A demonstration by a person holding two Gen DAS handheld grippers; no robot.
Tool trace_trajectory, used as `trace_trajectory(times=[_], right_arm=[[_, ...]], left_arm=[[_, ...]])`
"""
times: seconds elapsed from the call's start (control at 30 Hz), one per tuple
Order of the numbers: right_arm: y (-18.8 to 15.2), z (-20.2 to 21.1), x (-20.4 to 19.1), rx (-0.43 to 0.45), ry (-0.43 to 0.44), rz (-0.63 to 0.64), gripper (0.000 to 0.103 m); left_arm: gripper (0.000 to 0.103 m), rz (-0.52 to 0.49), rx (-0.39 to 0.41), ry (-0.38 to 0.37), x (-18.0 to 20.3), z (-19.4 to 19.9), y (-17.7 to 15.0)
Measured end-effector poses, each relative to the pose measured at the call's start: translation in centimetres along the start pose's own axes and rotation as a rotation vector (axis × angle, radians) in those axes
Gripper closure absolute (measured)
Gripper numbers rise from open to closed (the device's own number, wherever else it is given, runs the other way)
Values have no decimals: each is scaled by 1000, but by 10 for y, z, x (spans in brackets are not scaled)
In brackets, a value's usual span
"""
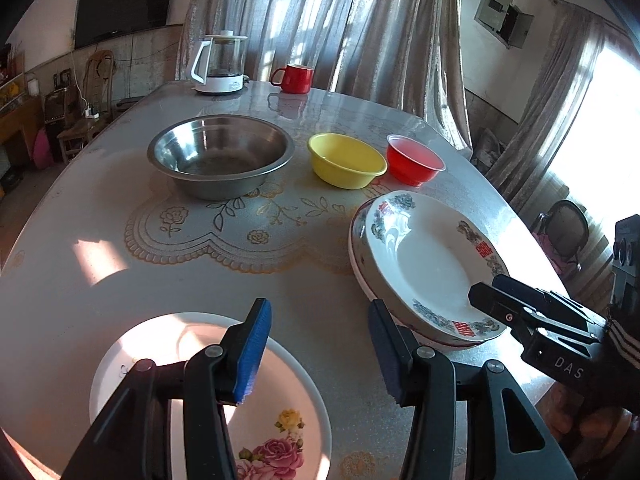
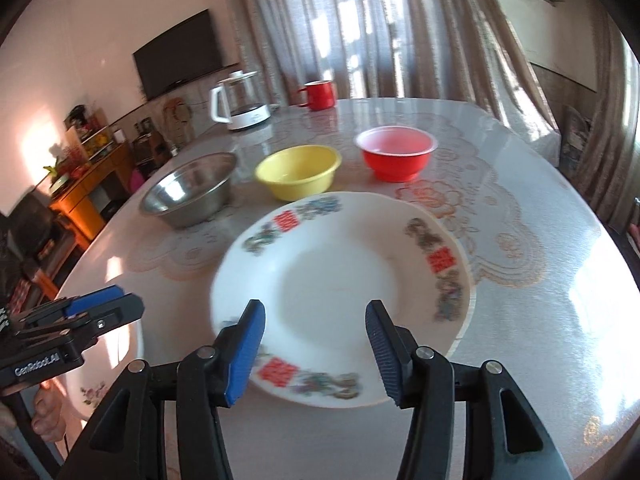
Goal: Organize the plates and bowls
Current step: 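Move both grippers to the pink-rose plate and grasp its rim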
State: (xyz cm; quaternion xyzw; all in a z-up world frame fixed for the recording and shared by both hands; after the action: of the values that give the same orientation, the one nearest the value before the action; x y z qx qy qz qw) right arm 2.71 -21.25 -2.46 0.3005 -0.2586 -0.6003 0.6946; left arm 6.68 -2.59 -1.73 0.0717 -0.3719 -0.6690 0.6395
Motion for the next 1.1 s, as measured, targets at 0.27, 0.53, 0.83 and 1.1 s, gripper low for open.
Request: trace_trajectory(times=[0.27,0.53,0.83,1.1], right_arm=[[2,-6,-45,-14,153,74,50],[1,-16,-80,-51,285,113,50],[-9,-30,-114,-108,451,133,50],[-17,-48,-135,-158,506,149,50]], left_arm=[[52,53,5,19,-24,7,1],[52,135,23,25,-59,22,6],[51,248,80,63,-125,55,7],[53,262,75,49,-153,68,-20]])
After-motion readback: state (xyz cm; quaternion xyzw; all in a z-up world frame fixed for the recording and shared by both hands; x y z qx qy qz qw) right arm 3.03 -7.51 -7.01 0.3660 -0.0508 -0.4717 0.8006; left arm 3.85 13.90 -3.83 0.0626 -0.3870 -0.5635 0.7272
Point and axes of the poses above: each gripper's, at about its wrist camera, not at the fingertips, and z roughly against the way its jaws point, x to its right, y to its top, the point moved 4 cm from there along -z, roughly the way its jaws point, and after that the axes turned 13 degrees about z, right-handed, at the moved point
